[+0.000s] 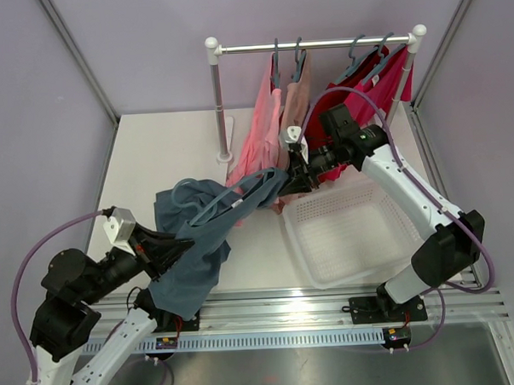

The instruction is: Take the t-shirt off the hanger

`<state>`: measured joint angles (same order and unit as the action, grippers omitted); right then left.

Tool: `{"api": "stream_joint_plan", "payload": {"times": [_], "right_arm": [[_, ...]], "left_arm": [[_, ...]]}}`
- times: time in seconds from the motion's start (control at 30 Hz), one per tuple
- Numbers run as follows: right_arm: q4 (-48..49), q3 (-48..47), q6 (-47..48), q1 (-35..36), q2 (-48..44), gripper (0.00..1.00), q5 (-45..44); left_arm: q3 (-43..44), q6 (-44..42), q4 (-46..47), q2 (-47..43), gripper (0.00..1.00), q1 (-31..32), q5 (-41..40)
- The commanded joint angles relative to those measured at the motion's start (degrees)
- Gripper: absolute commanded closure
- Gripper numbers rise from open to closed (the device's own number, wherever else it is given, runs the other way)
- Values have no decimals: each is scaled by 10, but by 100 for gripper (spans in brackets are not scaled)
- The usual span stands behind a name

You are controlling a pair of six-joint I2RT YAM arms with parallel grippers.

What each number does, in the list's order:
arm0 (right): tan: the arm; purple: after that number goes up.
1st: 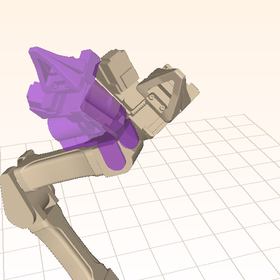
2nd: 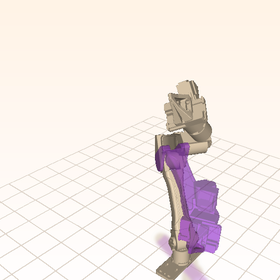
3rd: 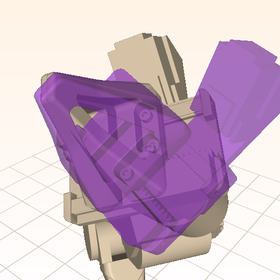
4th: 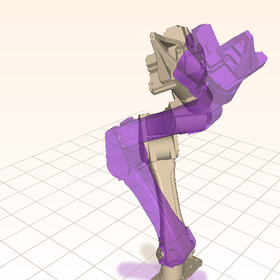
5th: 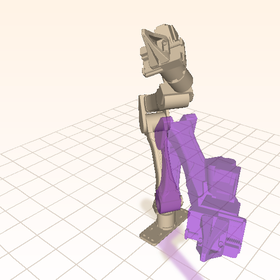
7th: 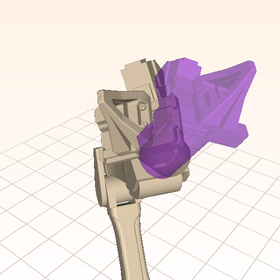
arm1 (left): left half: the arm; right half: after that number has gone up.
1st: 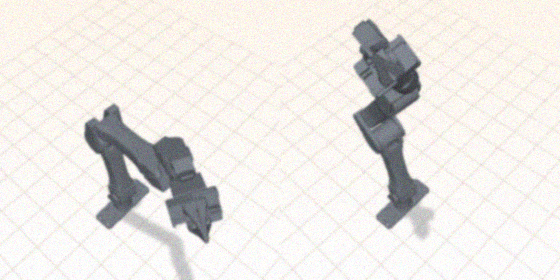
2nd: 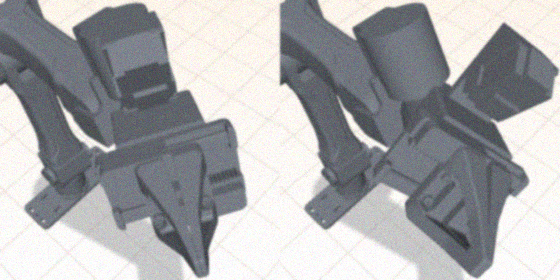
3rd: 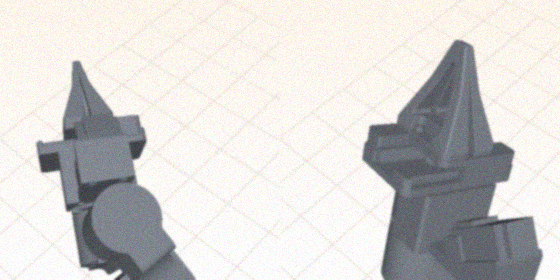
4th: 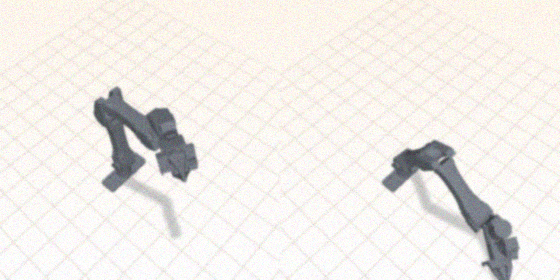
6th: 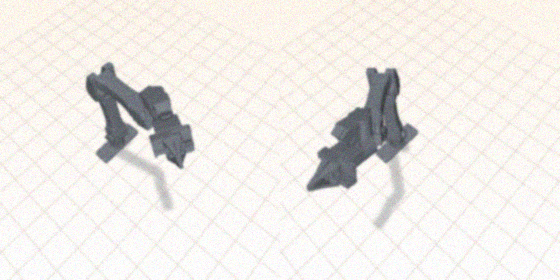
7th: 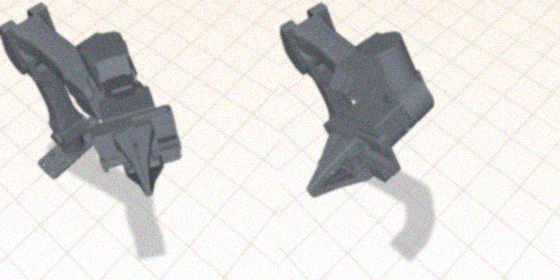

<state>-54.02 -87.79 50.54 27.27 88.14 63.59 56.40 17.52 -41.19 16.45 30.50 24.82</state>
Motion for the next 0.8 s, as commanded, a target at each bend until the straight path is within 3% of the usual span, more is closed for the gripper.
{"api": "stream_joint_plan", "payload": {"times": [0.0, 0.23, 0.57, 0.77], "right_arm": [[37, 18, -15, -48, -20, 80, 49], [92, 51, -54, -121, -46, 100, 107], [226, 111, -199, -186, -85, 100, 81], [233, 135, -207, -186, -73, 100, 84]], "left_arm": [[0, 11, 92, -11, 100, -1, -10], [3, 1, 76, -18, 100, -1, -27], [31, -17, 28, -41, 100, 0, -78], [45, 4, 50, -68, 100, 0, -86]]}}
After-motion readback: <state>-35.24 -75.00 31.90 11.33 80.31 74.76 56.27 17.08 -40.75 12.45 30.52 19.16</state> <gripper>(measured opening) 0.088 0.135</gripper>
